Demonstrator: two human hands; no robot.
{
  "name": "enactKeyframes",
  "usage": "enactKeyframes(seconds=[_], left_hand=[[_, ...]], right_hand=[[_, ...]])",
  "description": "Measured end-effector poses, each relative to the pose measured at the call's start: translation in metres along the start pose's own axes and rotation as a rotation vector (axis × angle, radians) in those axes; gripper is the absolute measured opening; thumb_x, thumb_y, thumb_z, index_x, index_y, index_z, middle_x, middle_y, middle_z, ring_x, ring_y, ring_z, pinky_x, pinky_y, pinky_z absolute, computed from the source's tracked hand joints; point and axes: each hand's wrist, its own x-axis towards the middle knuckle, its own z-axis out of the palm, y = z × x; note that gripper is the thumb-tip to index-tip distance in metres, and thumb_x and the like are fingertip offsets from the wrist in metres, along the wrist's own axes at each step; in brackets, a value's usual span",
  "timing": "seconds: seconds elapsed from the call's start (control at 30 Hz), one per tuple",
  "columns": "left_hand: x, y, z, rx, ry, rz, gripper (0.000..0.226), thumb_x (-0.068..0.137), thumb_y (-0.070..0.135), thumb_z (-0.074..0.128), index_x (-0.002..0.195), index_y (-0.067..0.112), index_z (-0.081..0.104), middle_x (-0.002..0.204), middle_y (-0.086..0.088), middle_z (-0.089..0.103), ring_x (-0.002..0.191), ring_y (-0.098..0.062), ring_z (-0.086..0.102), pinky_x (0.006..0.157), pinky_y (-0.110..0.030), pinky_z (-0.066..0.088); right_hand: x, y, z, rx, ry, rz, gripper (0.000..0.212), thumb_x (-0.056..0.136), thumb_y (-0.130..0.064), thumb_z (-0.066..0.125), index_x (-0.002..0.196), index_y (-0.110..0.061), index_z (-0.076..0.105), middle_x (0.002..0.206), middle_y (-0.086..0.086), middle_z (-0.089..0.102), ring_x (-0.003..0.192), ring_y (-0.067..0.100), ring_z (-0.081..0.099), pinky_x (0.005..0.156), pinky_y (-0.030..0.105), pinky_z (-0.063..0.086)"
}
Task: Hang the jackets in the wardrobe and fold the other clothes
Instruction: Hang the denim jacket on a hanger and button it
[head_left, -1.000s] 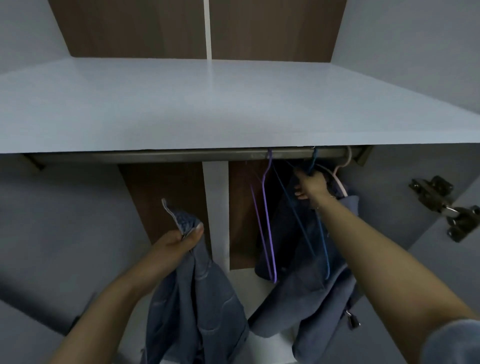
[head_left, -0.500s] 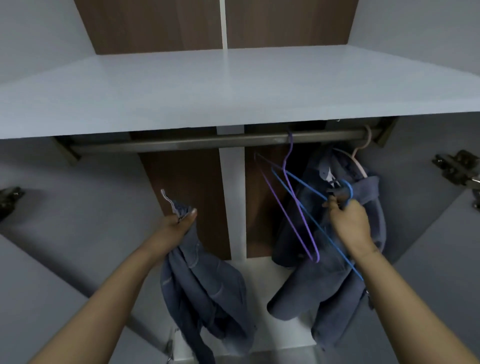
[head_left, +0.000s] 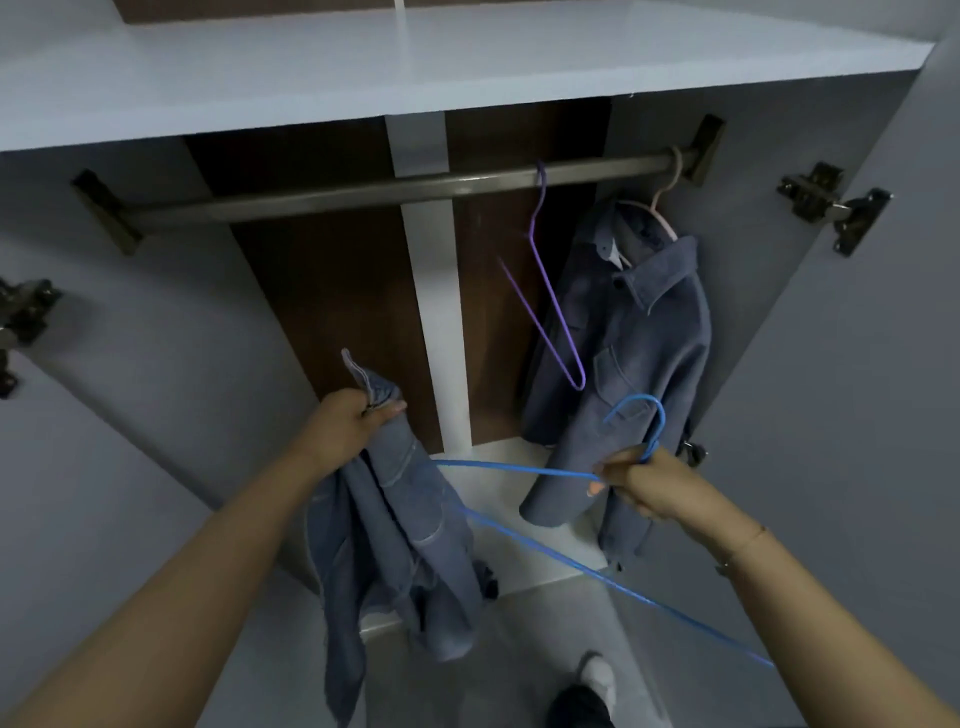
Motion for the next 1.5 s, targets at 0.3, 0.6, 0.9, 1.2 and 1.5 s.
enactKeyframes(seconds=[0.3, 0.6, 0.9, 1.2, 1.5], left_hand=[[-0.054, 0.018, 0.012, 0.163, 0.114, 0.114, 0.049, 0.083, 0.058, 0.052, 0.052, 0.023, 0.035, 0.042, 0.012, 0.039, 0.041, -0.003, 0.036, 0.048, -0.029, 0.032], [-0.079, 0.053, -0.044, 0.626, 0.185, -0.004, 0.056, 0.094, 0.043, 0.059, 0.057, 0.012, 0.031, 0.051, -0.004, 0.036, 0.048, -0.016, 0.037, 0.050, -0.034, 0.023], [-0.089, 0.101, -0.022, 0.252, 0.245, -0.016, 0.047, 0.094, 0.025, 0.063, 0.061, -0.006, 0.049, 0.062, -0.017, 0.051, 0.064, -0.013, 0.048, 0.063, -0.035, 0.041], [-0.134, 0.118, 0.000, 0.233, 0.148, 0.030, 0.026, 0.094, 0.020, 0.062, 0.076, 0.002, 0.067, 0.084, -0.010, 0.059, 0.083, -0.020, 0.059, 0.081, -0.032, 0.047], [-0.143, 0.085, -0.003, 0.809, 0.362, 0.119, 0.056, 0.088, 0.066, 0.031, 0.095, 0.018, 0.061, 0.090, 0.011, 0.050, 0.094, -0.018, 0.051, 0.081, -0.031, 0.027]], right_hand=[[0.009, -0.001, 0.081, -0.063, 0.034, -0.231, 0.030, 0.095, -0.014, 0.058, 0.072, 0.000, 0.071, 0.065, 0.012, 0.067, 0.060, 0.015, 0.058, 0.064, 0.031, 0.049], [0.025, -0.011, 0.044, -0.144, 0.120, -0.454, 0.028, 0.094, -0.019, 0.061, 0.071, -0.010, 0.073, 0.067, -0.001, 0.069, 0.060, 0.003, 0.059, 0.060, 0.025, 0.047], [0.007, -0.021, 0.078, 0.011, -0.086, -0.597, 0.030, 0.095, -0.011, 0.058, 0.067, -0.005, 0.065, 0.055, -0.012, 0.057, 0.052, 0.003, 0.052, 0.050, 0.017, 0.038], [0.002, -0.072, 0.085, 0.141, -0.171, -0.664, 0.026, 0.094, -0.023, 0.062, 0.071, -0.019, 0.075, 0.070, 0.004, 0.072, 0.068, 0.022, 0.064, 0.064, 0.034, 0.048], [-0.005, -0.096, 0.099, 0.273, -0.317, -0.674, 0.034, 0.095, -0.019, 0.059, 0.066, -0.029, 0.074, 0.042, -0.010, 0.049, 0.044, 0.003, 0.042, 0.052, 0.020, 0.032]])
